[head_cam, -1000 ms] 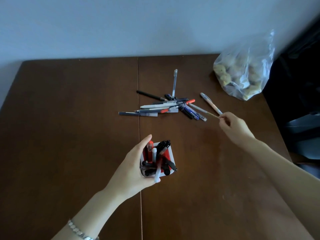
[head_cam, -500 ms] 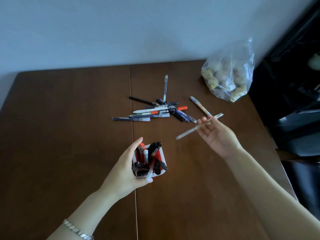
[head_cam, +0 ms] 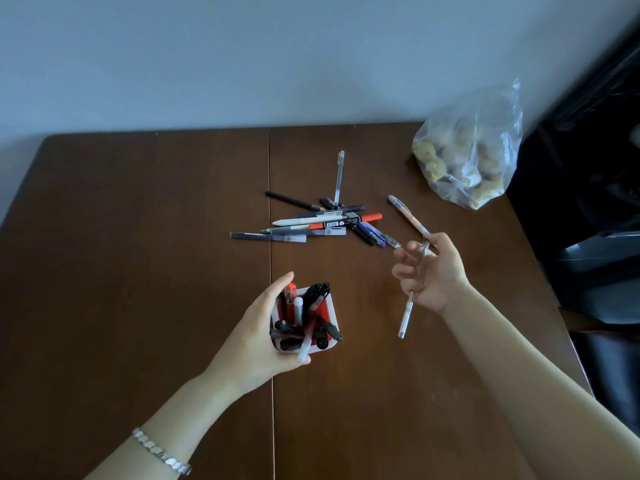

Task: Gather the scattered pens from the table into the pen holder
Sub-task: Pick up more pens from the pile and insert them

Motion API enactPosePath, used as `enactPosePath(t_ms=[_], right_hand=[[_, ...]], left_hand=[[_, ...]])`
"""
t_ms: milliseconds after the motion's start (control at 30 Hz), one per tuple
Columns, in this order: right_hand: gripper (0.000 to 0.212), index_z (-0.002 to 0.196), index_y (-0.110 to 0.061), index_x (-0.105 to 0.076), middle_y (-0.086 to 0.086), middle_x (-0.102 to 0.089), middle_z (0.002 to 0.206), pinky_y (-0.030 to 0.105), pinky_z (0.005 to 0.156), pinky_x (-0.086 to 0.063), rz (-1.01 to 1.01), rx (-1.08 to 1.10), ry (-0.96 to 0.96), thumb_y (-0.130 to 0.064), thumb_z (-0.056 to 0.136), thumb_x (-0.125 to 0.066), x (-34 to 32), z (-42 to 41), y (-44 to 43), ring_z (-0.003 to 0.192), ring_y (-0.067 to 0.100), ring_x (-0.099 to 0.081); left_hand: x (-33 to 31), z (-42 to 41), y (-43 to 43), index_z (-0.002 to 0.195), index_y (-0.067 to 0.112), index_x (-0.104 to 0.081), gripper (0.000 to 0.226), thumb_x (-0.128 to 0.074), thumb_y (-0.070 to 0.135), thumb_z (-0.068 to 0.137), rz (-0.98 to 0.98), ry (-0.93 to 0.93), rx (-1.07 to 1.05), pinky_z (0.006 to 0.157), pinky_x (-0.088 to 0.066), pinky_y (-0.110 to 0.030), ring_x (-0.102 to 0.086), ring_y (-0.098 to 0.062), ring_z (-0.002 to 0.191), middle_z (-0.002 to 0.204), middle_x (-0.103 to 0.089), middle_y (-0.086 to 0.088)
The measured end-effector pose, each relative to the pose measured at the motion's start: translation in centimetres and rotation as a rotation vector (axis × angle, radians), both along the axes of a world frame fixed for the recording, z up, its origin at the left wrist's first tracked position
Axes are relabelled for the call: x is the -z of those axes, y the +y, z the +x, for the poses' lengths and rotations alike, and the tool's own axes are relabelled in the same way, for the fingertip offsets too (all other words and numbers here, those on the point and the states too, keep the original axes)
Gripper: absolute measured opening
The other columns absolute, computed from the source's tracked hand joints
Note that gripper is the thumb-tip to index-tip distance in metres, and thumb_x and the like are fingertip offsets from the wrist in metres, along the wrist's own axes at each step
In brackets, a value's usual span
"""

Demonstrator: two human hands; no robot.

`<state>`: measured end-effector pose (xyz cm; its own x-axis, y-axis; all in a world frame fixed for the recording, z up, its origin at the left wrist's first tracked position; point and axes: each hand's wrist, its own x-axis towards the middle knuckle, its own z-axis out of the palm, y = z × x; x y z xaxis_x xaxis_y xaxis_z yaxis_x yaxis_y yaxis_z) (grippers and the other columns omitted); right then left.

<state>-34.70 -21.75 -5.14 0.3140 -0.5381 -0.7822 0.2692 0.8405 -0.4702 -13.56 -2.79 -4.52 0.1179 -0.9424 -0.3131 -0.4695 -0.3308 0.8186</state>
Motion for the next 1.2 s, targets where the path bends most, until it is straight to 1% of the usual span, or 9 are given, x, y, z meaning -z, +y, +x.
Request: enactPosePath(t_ms=[200, 300, 400, 533, 700, 867, 967, 1100, 1200], right_hand=[[0.033, 0.059, -0.016, -0.058, -0.004, -0.051, 0.059, 0.017, 0.034, -0.02, -0.241, -0.182, 0.446, -0.03, 0.086, -0.044, 0.9, 0.6, -0.6, 0.044, 0.01, -0.035], [0.03, 0.075, -0.01, -0.058, 0.004, -0.049, 0.066, 0.028, 0.049, -0.033, -0.645, -0.38, 0.906, -0.032, 0.091, -0.047, 1.9, 0.7, -2.9, 0.059, 0.02, -0.043], [0.022, 0.1, -0.004, -0.06, 0.012, -0.06, 0.09, 0.03, 0.071, -0.039, -0.861, -0.452, 1.089, -0.021, 0.087, -0.057, 3.1, 0.7, -6.6, 0.084, 0.026, -0.054], [0.042, 0.119, -0.001, -0.053, 0.019, -0.059, 0.12, 0.037, 0.082, -0.042, -0.822, -0.517, 1.242, -0.019, 0.082, -0.064, 4.8, 1.9, -9.8, 0.11, 0.034, -0.054], [0.038, 0.119, -0.003, -0.051, 0.02, -0.062, 0.112, 0.039, 0.076, -0.045, -0.66, -0.676, 1.339, -0.021, 0.086, -0.059, 4.9, 2.3, -9.1, 0.103, 0.038, -0.058], [0.017, 0.097, -0.002, -0.05, 0.009, -0.055, 0.078, 0.031, 0.06, -0.038, -0.757, -0.528, 1.089, -0.016, 0.087, -0.046, 1.7, 0.5, -5.6, 0.068, 0.026, -0.052], [0.014, 0.087, -0.013, -0.047, 0.004, -0.057, 0.074, 0.036, 0.07, -0.052, -0.76, -0.204, 0.631, -0.005, 0.092, -0.038, -2.4, 0.5, -1.1, 0.066, 0.018, -0.058], [0.027, 0.092, -0.017, -0.042, 0.002, -0.055, 0.077, 0.034, 0.085, -0.056, -0.695, 0.177, -0.008, 0.005, 0.097, -0.028, -6.9, 2.5, 6.5, 0.074, 0.014, -0.064], [0.02, 0.095, -0.021, -0.041, -0.002, -0.053, 0.081, 0.034, 0.087, -0.053, -0.85, 0.092, 0.066, -0.003, 0.094, -0.033, -5.8, 5.3, 10.3, 0.079, 0.012, -0.062]], left_hand=[[-0.1, 0.1, 0.0, 0.121, 0.064, -0.013, 0.101, -0.086, 0.025, 0.063, -0.002, 0.016, 0.005, 0.106, -0.029, -0.02, -0.032, -0.002, 0.133, 0.127, -0.023, 0.041], [0.1, 0.2, -0.1, 0.118, 0.068, -0.013, 0.101, -0.086, 0.026, 0.063, 0.012, 0.02, 0.003, 0.107, -0.03, -0.022, -0.033, -0.002, 0.132, 0.127, -0.022, 0.043], [0.1, 0.3, -0.2, 0.118, 0.069, -0.013, 0.101, -0.086, 0.026, 0.063, 0.021, 0.017, 0.01, 0.109, -0.032, -0.026, -0.033, 0.0, 0.13, 0.127, -0.021, 0.044], [0.1, 0.3, -0.2, 0.12, 0.066, -0.014, 0.099, -0.085, 0.025, 0.064, 0.02, 0.024, 0.012, 0.11, -0.033, -0.029, -0.032, -0.001, 0.132, 0.129, -0.021, 0.042], [0.0, 0.1, 0.0, 0.12, 0.064, -0.016, 0.096, -0.084, 0.024, 0.065, 0.017, 0.012, 0.003, 0.109, -0.033, -0.025, -0.034, 0.0, 0.131, 0.13, -0.025, 0.039], [-0.1, -0.1, 0.1, 0.121, 0.064, -0.016, 0.096, -0.085, 0.026, 0.064, 0.024, 0.048, -0.01, 0.106, -0.033, -0.021, -0.037, -0.006, 0.133, 0.133, -0.031, 0.03], [-0.2, -0.1, 0.1, 0.121, 0.066, -0.015, 0.101, -0.085, 0.022, 0.064, 0.032, 0.066, -0.026, 0.11, -0.032, -0.028, -0.036, -0.009, 0.135, 0.138, -0.031, 0.025], [-0.3, -0.3, 0.2, 0.12, 0.064, -0.013, 0.101, -0.085, 0.019, 0.064, 0.034, 0.065, -0.015, 0.1, -0.026, -0.009, -0.038, -0.004, 0.13, 0.136, -0.029, 0.025], [-0.4, -0.3, 0.2, 0.121, 0.06, -0.017, 0.098, -0.085, 0.018, 0.063, 0.032, 0.082, -0.01, 0.084, -0.028, 0.01, -0.048, 0.004, 0.117, 0.132, -0.036, 0.025]])
